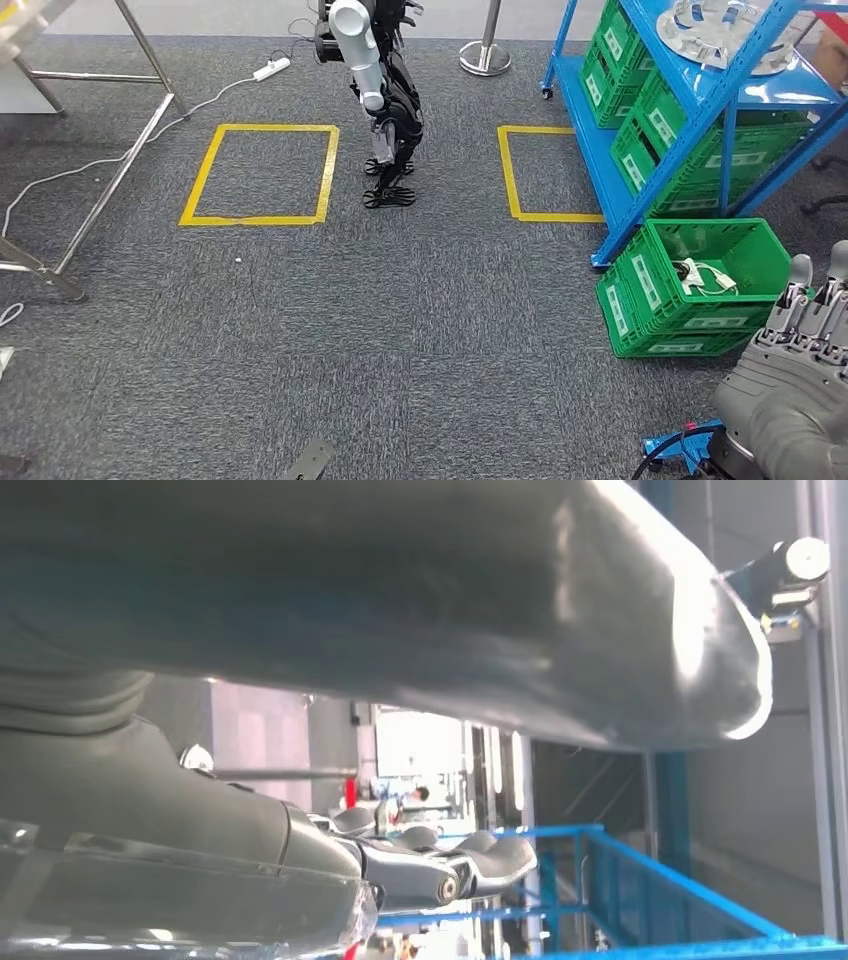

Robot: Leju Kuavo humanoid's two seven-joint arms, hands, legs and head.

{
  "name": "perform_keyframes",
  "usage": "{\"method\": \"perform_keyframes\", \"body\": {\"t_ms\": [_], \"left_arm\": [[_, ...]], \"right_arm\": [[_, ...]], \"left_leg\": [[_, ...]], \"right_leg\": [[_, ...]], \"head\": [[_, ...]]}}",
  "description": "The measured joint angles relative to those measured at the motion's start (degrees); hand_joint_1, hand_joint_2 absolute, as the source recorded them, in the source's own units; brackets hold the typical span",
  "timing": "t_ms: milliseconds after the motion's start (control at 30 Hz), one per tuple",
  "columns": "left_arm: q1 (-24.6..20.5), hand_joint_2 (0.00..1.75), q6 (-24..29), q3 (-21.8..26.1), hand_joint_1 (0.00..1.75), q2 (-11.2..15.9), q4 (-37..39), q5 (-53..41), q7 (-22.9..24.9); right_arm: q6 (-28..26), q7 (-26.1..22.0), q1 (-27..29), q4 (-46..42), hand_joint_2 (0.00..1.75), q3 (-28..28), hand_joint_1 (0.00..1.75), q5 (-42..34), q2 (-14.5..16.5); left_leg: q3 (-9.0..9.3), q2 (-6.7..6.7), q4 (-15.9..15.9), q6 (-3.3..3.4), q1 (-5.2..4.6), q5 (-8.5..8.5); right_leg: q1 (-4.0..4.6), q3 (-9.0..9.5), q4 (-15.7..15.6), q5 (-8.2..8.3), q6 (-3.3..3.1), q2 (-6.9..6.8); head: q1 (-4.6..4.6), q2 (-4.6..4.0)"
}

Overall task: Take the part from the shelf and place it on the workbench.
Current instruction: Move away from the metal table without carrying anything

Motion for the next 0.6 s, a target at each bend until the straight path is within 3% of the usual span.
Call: {"method": "perform_keyframes", "body": {"t_ms": [67,100,167,200,233,300,333,367,433,500,533,600], "left_arm": [[-0.1,0.00,-0.2,-0.3,0.00,-0.2,0.0,-0.2,0.0],[-0.3,0.00,-0.3,-0.5,0.00,-0.3,-0.1,-0.4,0.1],[-0.5,0.00,-0.7,-0.8,0.00,-0.4,-0.2,-0.8,0.3],[-0.6,0.00,-1.0,-1.0,0.00,-0.4,-0.3,-1.1,0.5],[-0.6,0.00,-1.2,-1.1,0.00,-0.4,-0.3,-1.3,0.7],[-0.5,0.00,-1.7,-1.6,0.00,-0.5,-0.3,-1.7,1.2],[-0.5,0.00,-1.8,-1.9,0.00,-0.5,-0.3,-1.9,1.3],[-0.5,0.00,-1.9,-2.2,0.00,-0.5,-0.3,-2.1,1.5],[-0.6,0.00,-2.0,-2.5,0.00,-0.5,-0.3,-2.4,1.7],[-0.3,0.00,-2.0,-2.8,0.00,-0.6,-0.3,-2.5,1.9],[-0.1,0.00,-2.1,-3.0,0.00,-0.6,-0.3,-2.6,2.0],[0.3,0.00,-2.2,-3.4,0.00,-0.6,-0.3,-2.8,2.3]], "right_arm": [[-0.9,2.7,-0.1,0.2,0.00,0.1,0.00,2.9,-0.3],[-1.5,5.0,-0.2,0.5,0.00,0.2,0.00,4.9,-0.5],[-2.4,10.8,-1.0,2.5,0.00,0.3,0.00,8.8,-0.9],[-2.4,13.4,-1.6,4.6,0.00,0.4,0.00,9.8,-1.1],[-2.0,15.3,-2.2,7.8,0.00,0.5,0.00,10.1,-1.1],[-0.2,16.3,-3.7,17.4,0.00,0.9,0.00,8.1,-0.9],[1.4,15.2,-4.8,24.1,0.00,1.1,0.00,6.0,-0.5],[3.0,13.5,-5.9,31.6,0.00,1.4,0.00,3.6,0.1],[6.1,10.1,-7.6,47.9,0.00,1.6,0.00,-0.8,1.5],[8.1,9.3,-8.1,61.1,0.00,1.7,0.00,-3.4,2.8],[8.8,10.1,-8.2,66.2,0.00,1.7,0.00,-4.1,3.3],[10.1,14.0,-8.3,74.6,0.00,1.8,0.00,-5.4,4.2]], "left_leg": [[0.45,0.80,-0.3,-0.62,-0.02,-0.27],[0.71,-0.28,-0.2,-0.91,0.08,-0.58],[-0.42,-4.34,2.5,-1.23,0.23,-2.21],[-2.12,-6.42,5.6,-1.23,0.29,-3.40],[-4.49,-7.15,9.2,-1.20,0.26,-4.56],[-8.48,-6.94,13.8,-1.21,0.20,-4.62],[-9.23,-6.84,13.4,-1.21,0.20,-3.02],[-8.86,-7.13,10.8,-1.20,0.22,-0.49],[-6.63,-10.36,4.1,-1.09,0.56,3.64],[-5.13,-13.11,0.7,-0.80,0.70,4.41],[-4.81,-13.06,0.4,-0.56,0.61,4.09],[-4.08,-11.34,-0.2,0.06,0.46,3.94]], "right_leg": [[0.14,0.32,-0.7,-0.27,-0.84,0.64],[0.04,0.67,-1.2,-0.17,-1.16,1.11],[-0.30,1.51,-2.2,0.11,-1.94,1.92],[-0.33,1.68,-2.4,0.13,-2.18,2.34],[-0.32,1.73,-2.5,0.10,-2.40,2.90],[-0.22,1.75,-2.4,-0.03,-2.55,4.30],[-0.22,1.81,-2.4,-0.12,-2.52,5.04],[-0.26,1.93,-2.3,-0.24,-2.37,5.77],[-0.45,2.00,-1.9,-0.73,-1.74,6.81],[-0.81,1.77,-1.7,-1.12,-0.95,7.56],[-1.00,1.62,-1.7,-1.15,-0.55,8.14],[-1.24,1.67,-1.9,-1.22,0.12,9.11]], "head": [[-0.03,0.01],[-0.13,0.00],[-0.39,-0.01],[-0.62,-0.01],[-0.78,0.00],[-1.01,0.01],[-1.03,0.00],[-1.07,0.00],[-1.13,-0.01],[-0.88,0.00],[-0.75,0.00],[-0.61,0.00]]}}
